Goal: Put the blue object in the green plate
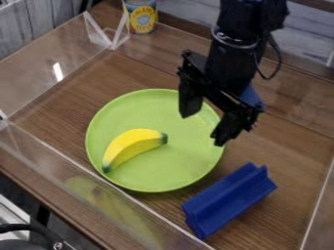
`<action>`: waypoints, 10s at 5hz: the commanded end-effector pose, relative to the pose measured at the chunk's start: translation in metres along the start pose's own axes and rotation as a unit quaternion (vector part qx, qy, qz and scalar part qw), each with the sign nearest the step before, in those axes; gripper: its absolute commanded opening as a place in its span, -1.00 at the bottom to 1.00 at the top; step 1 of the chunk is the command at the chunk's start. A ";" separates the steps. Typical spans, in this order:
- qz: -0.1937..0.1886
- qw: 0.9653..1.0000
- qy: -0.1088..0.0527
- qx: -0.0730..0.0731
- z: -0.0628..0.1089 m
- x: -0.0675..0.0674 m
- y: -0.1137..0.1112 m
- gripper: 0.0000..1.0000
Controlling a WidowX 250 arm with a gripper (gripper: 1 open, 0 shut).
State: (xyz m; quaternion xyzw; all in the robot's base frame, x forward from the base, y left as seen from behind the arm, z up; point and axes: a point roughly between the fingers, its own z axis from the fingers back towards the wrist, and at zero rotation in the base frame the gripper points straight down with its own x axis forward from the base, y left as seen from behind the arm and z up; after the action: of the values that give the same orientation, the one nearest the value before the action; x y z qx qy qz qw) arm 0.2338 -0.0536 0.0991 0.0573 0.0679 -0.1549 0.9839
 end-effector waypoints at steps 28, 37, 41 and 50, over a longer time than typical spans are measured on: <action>0.186 0.979 -0.081 -0.010 0.017 -0.009 0.000 1.00; 0.111 0.990 -0.083 -0.016 0.002 0.030 -0.024 1.00; 0.116 0.990 -0.076 -0.014 -0.034 0.023 -0.001 1.00; 0.031 0.990 -0.136 0.000 0.019 0.016 0.004 -1.00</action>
State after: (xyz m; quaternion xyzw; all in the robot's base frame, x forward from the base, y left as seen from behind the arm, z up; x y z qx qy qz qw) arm 0.2487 -0.0576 0.1019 0.0422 -0.0402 -0.1344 0.9892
